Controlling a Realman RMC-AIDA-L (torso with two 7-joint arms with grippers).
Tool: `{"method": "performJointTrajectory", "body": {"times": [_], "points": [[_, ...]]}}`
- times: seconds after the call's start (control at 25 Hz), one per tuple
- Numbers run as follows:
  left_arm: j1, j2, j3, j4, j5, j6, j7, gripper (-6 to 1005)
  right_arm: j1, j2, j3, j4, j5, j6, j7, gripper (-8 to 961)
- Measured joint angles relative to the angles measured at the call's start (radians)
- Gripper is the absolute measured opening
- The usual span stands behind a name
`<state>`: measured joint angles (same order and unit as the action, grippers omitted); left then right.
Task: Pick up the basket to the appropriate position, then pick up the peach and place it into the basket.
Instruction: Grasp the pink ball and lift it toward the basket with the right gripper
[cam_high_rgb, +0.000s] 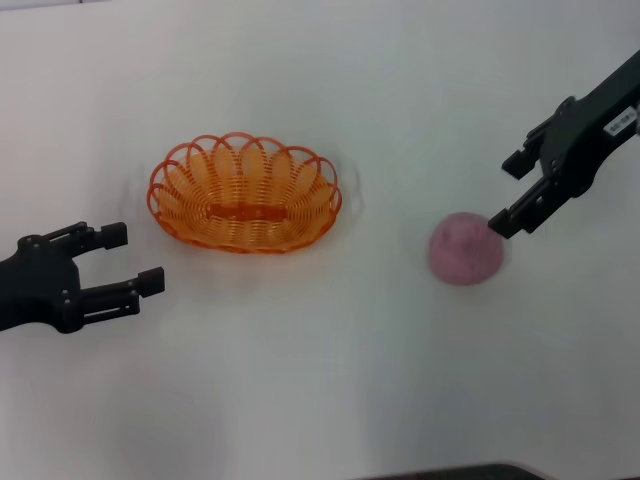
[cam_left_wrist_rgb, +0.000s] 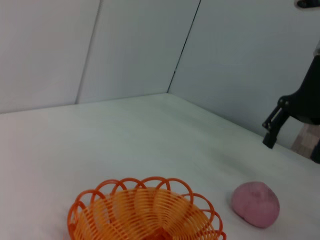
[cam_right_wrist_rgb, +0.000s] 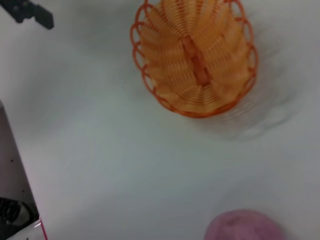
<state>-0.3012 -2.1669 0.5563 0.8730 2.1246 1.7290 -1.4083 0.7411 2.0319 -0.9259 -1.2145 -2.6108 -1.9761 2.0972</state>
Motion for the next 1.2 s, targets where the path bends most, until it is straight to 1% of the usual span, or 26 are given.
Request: {"method": "performJointTrajectory", "body": {"times": [0.2, 0.4, 0.52, 0.6, 0.68, 0.76, 0.8, 1.04, 1.2], "points": [[-0.001, 0.0, -0.003, 0.002, -0.006, 0.0, 0.003, 858, 0.004, 0.012, -0.049, 0.016, -0.001, 0.012, 0.0, 946], [0.0, 0.0, -0.005, 0.001, -0.008, 0.005, 0.005, 857, 0.004, 0.015, -0.091, 0.034, -0.01, 0.053, 0.003, 946], [0.0, -0.001, -0.016, -0.002, -0.009, 0.006, 0.005, 857, 0.01, 0.019, -0.12, 0.067, -0.034, 0.103, 0.004, 946], [0.0, 0.0, -0.025, -0.004, -0.009, 0.006, 0.005, 856, 0.012, 0.028, -0.176, 0.108, -0.058, 0.169, 0.004, 946], [-0.001, 0.0, -0.029, -0.005, -0.009, 0.006, 0.006, 856, 0.013, 0.038, -0.205, 0.132, -0.073, 0.219, -0.001, 934], [-0.001, 0.0, -0.03, -0.005, -0.009, 0.006, 0.006, 854, 0.013, 0.042, -0.212, 0.142, -0.076, 0.237, -0.007, 922], [-0.001, 0.001, -0.03, -0.006, -0.009, 0.005, 0.006, 852, 0.018, 0.048, -0.217, 0.166, -0.077, 0.255, -0.028, 916], [-0.001, 0.001, -0.03, -0.006, -0.009, 0.002, 0.006, 848, 0.028, 0.05, -0.214, 0.192, -0.079, 0.271, -0.039, 879], [0.0, 0.001, -0.029, -0.007, -0.009, -0.003, 0.007, 848, 0.03, 0.05, -0.22, 0.199, -0.079, 0.269, -0.039, 705]]}}
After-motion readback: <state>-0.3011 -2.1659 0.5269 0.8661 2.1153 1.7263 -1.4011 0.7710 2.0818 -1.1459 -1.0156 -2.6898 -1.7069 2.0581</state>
